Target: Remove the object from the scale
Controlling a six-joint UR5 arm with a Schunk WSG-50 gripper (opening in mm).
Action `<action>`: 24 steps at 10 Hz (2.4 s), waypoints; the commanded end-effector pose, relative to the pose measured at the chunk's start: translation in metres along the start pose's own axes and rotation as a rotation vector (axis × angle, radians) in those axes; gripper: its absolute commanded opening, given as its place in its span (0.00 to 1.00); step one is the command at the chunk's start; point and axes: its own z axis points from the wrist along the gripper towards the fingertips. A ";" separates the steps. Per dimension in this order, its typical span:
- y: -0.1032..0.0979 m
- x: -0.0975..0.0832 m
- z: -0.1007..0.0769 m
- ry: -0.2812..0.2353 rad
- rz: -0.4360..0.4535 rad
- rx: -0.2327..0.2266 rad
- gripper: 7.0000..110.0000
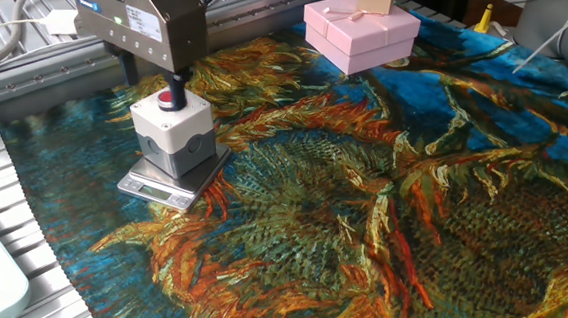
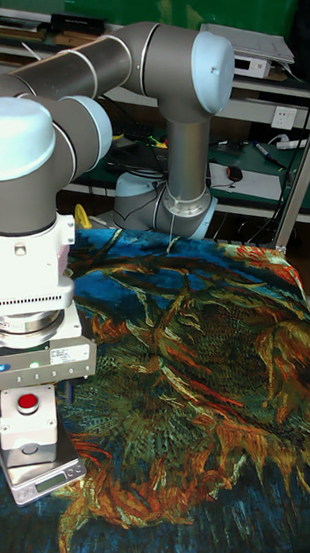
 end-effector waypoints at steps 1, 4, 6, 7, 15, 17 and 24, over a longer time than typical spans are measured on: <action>0.006 -0.004 0.001 -0.032 -0.022 -0.038 0.79; 0.001 -0.003 0.011 -0.037 -0.003 -0.039 1.00; -0.007 -0.004 0.014 -0.042 0.080 -0.012 1.00; -0.009 -0.003 0.015 -0.041 0.108 -0.007 1.00; -0.004 0.008 0.036 -0.043 0.079 -0.024 1.00; -0.004 0.009 0.037 -0.045 0.073 -0.030 1.00; -0.006 0.020 0.050 -0.046 0.065 -0.022 1.00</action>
